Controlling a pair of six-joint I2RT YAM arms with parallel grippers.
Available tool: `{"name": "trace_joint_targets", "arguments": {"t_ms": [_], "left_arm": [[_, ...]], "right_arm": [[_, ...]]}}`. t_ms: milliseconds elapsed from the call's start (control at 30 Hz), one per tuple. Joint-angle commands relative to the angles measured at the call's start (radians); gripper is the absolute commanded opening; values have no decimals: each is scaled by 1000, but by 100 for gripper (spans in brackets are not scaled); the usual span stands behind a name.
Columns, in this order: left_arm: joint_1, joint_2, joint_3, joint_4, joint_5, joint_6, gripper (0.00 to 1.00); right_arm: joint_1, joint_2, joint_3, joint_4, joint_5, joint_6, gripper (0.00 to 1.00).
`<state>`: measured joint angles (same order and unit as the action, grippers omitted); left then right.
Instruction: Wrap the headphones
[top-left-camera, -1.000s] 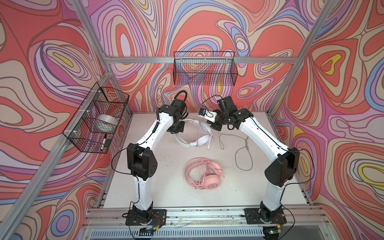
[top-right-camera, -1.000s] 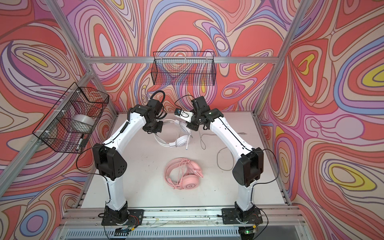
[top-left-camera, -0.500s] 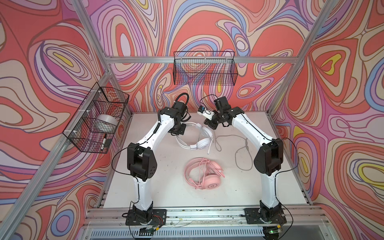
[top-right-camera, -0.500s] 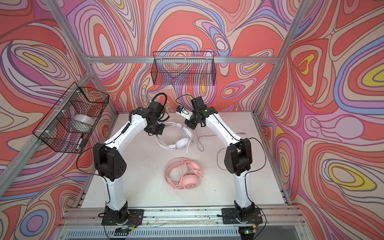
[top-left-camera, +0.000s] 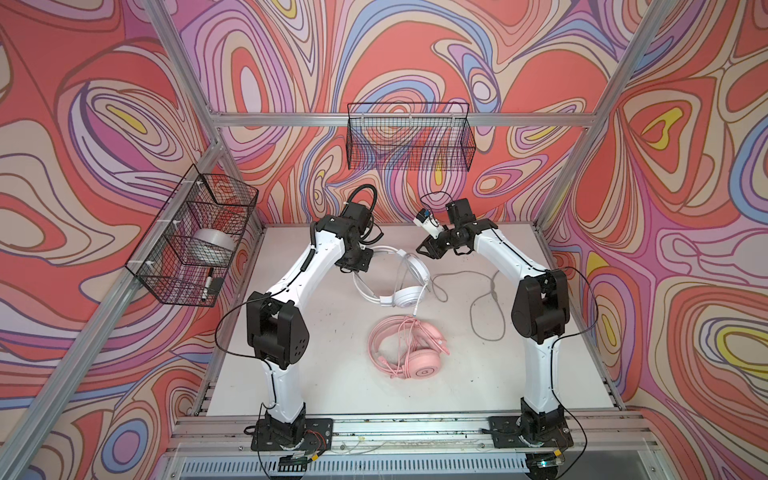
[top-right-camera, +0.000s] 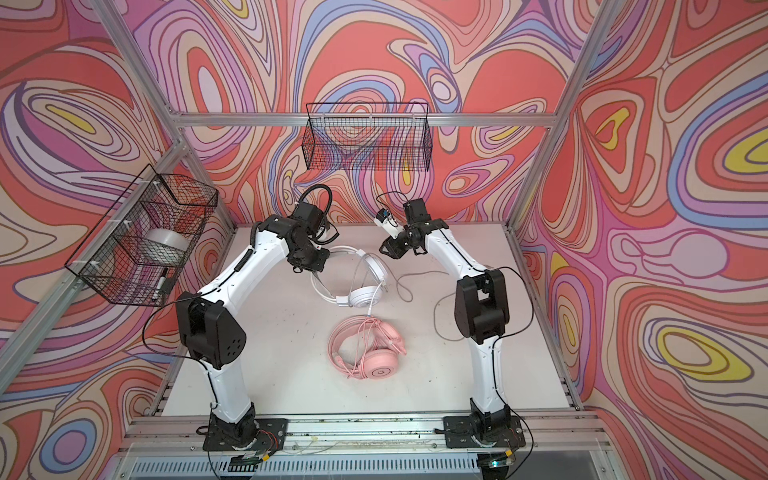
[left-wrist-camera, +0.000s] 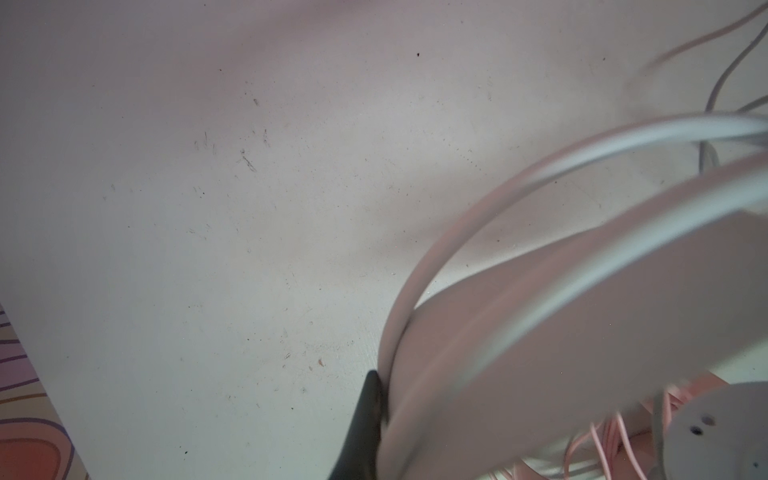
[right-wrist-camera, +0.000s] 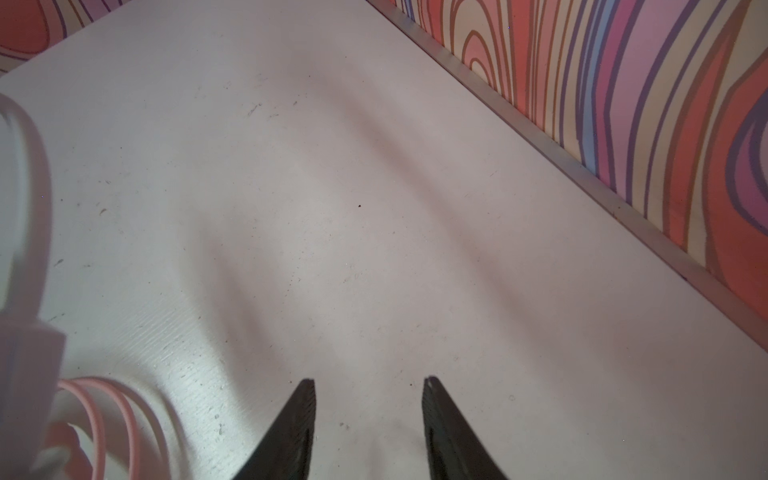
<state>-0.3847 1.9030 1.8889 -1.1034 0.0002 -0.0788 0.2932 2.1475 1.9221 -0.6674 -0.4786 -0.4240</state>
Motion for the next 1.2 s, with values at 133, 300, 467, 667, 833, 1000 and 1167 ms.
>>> {"name": "trace_joint_targets", "arguments": {"t_ms": [133,300,467,667,833,1000,1167], "left_arm": [[14,-73,-19,18,103,-1,0],[18,-93,-39,37,139,-5,0],[19,-93,-28,31,146,-1,0],[18,-94,-25,23,157,-2,0],[19,-100,-23,14,157,2,0],[19,-94,-9,7,159,5,0],[19,-96,-11,5,167,-8,0]], "right_arm": [[-80,-39,-145,134,-43,202,55],[-112,-88,-225,122,34,295,56],[-115,-201,-419,246,158,241,65],[-118,-195,-469,215,269,-9,66],[-118,-163,-486,236,318,-146,66],[-120,-106,-453,255,295,-188,66],[-120,-4,-353,219,288,-206,66]]}}
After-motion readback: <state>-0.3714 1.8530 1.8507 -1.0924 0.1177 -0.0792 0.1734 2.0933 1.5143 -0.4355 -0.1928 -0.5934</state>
